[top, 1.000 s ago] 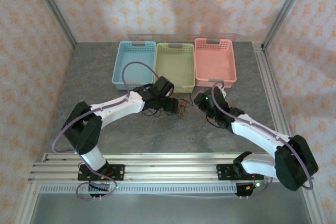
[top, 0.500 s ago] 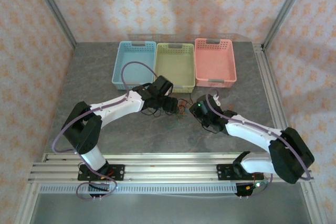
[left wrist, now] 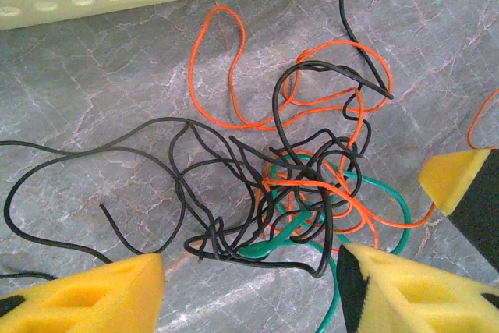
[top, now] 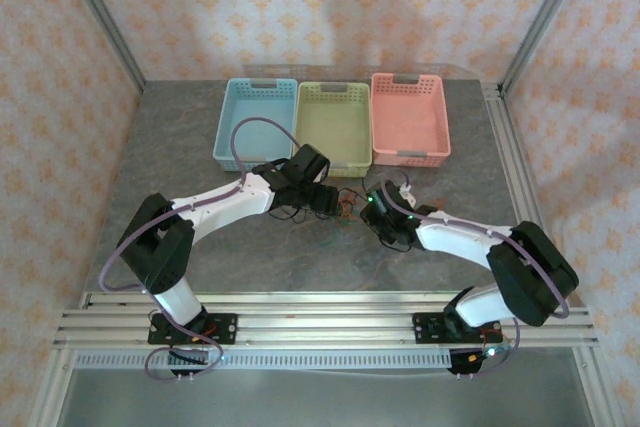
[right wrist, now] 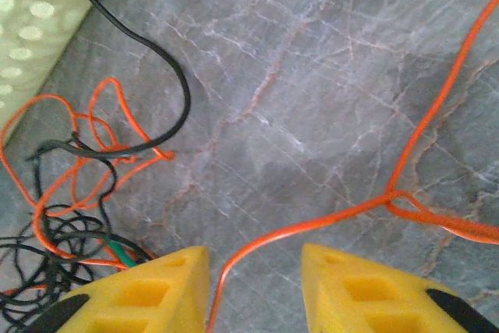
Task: Untangle the cables
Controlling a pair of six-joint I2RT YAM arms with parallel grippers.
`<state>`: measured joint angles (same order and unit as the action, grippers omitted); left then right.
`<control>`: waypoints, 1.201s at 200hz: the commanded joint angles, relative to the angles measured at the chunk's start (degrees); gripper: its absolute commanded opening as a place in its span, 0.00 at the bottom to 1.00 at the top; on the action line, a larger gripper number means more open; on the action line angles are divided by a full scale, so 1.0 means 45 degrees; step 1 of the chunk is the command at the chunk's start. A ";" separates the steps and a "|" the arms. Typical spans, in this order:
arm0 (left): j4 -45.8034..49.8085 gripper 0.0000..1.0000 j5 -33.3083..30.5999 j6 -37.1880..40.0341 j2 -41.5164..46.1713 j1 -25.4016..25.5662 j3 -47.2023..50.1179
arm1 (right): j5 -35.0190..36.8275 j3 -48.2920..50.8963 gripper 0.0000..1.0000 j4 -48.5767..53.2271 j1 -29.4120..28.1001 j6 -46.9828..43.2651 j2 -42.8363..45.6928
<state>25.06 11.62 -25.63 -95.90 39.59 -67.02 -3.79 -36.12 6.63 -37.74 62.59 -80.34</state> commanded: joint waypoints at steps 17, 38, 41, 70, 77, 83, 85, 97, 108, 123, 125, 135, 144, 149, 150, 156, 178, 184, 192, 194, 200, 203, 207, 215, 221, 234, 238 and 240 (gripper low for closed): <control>0.0010 0.61 0.0009 -0.0086 0.0150 -0.0089 0.0068 | 0.0576 -0.0367 0.29 -0.0161 0.0182 -0.0145 -0.0362; -0.0019 0.61 0.0014 -0.0076 0.0170 -0.0088 0.0090 | 0.0896 -0.0389 0.26 -0.0313 0.0267 -0.0368 -0.0384; -0.0021 0.61 0.0016 -0.0085 0.0160 -0.0088 0.0090 | 0.0881 -0.0401 0.25 -0.0321 0.0298 -0.0368 -0.0387; -0.0001 0.61 0.0133 -0.0041 0.0082 -0.0087 0.0051 | 0.0487 -0.0445 0.13 -0.0514 0.0577 -0.0656 -0.0515; 0.0000 0.61 0.0153 -0.0055 0.0075 -0.0088 0.0032 | 0.0454 -0.0440 0.10 -0.0571 0.0625 -0.0732 -0.0498; 0.0016 0.61 0.0179 -0.0038 0.0046 -0.0088 0.0025 | 0.0453 -0.0416 0.06 -0.0594 0.0660 -0.0782 -0.0435; 0.0017 0.61 0.0184 -0.0030 0.0047 -0.0088 0.0000 | 0.0477 -0.0403 0.05 -0.0595 0.0668 -0.0783 -0.0416; 0.0035 0.61 0.0297 0.0009 -0.0028 -0.0088 -0.0038 | 0.0478 -0.0130 0.00 -0.0938 0.0710 -0.0783 -0.0222; 0.0071 0.61 0.0532 0.0106 -0.0157 -0.0093 -0.0161 | 0.0407 0.0165 0.00 -0.1300 0.0775 -0.0764 -0.0071; 0.0202 0.62 0.0743 0.0194 -0.0448 -0.0078 -0.0388 | 0.0227 0.0440 0.00 -0.1677 0.0842 -0.0733 0.0032; 0.0220 0.62 0.0779 0.0218 -0.0487 -0.0075 -0.0435 | 0.0205 0.0471 0.00 -0.1730 0.0845 -0.0741 0.0038; 0.0324 0.62 0.1055 0.0348 -0.0725 -0.0072 -0.0653 | 0.0161 0.0526 0.00 -0.1850 0.0854 -0.0741 0.0058; 0.0393 0.63 0.1279 0.0426 -0.0956 -0.0072 -0.0830 | 0.0117 0.0546 0.00 -0.1928 0.0856 -0.0742 0.0025; 0.0425 0.63 0.1369 0.0441 -0.1053 -0.0068 -0.0916 | 0.0068 0.0545 0.00 -0.1969 0.0861 -0.0759 0.0008; 0.0426 0.63 0.1386 0.0441 -0.1063 -0.0068 -0.0921 | 0.0055 0.0536 0.00 -0.1966 0.0864 -0.0761 0.0014; 0.0411 0.63 0.1494 0.0460 -0.1139 -0.0063 -0.0979 | -0.0015 0.0526 0.00 -0.1987 0.0874 -0.0780 -0.0036; 0.0393 0.63 0.1882 0.0505 -0.1496 -0.0059 -0.1266 | -0.0176 0.0539 0.00 -0.2112 0.0905 -0.0832 -0.0111; 0.0549 0.63 0.1961 0.0538 -0.1688 -0.0049 -0.1459 | -0.0204 0.0541 0.00 -0.2125 0.0905 -0.0856 -0.0116; 0.0768 0.63 0.2004 0.0569 -0.1942 -0.0029 -0.1705 | -0.0231 0.0527 0.00 -0.2167 0.0905 -0.0862 -0.0132; 0.0805 0.63 0.2037 0.0576 -0.2007 -0.0029 -0.1756 | -0.0241 0.0536 0.00 -0.2175 0.0915 -0.0861 -0.0130; 0.0927 0.62 0.2073 0.0578 -0.2117 -0.0029 -0.1884 | -0.0275 0.0527 0.00 -0.2186 0.0896 -0.0880 -0.0136; 0.0976 0.62 0.2055 0.0590 -0.2184 -0.0034 -0.1932 | -0.0274 0.0526 0.00 -0.2183 0.0904 -0.0876 -0.0136; 0.1010 0.61 0.2048 0.0568 -0.2249 -0.0034 -0.1983 | -0.0301 0.0536 0.00 -0.2196 0.0905 -0.0894 -0.0160; 0.1069 0.56 0.2074 0.0542 -0.2330 -0.0030 -0.2053 | -0.0352 0.0532 0.00 -0.2243 0.0905 -0.0937 -0.0170; 0.1095 0.51 0.2090 0.0569 -0.2370 -0.0029 -0.2095 | -0.0387 0.0541 0.00 -0.2238 0.0900 -0.0949 -0.0174; 0.1133 0.44 0.2066 0.0540 -0.2400 -0.0035 -0.2117 | -0.0367 0.0584 0.00 -0.2309 0.0905 -0.0940 -0.0129; 0.1131 0.40 0.2055 0.0546 -0.2383 -0.0029 -0.2106 | -0.0368 0.0600 0.00 -0.2325 0.0904 -0.0940 -0.0133; 0.1131 0.39 0.2064 0.0531 -0.2381 -0.0029 -0.2105 | -0.0354 0.0603 0.00 -0.2336 0.0905 -0.0940 -0.0126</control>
<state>27.44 19.97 -23.75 -106.59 39.62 -74.89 -5.43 -34.46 -2.68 -33.95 59.29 -81.45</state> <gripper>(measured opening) 0.454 0.046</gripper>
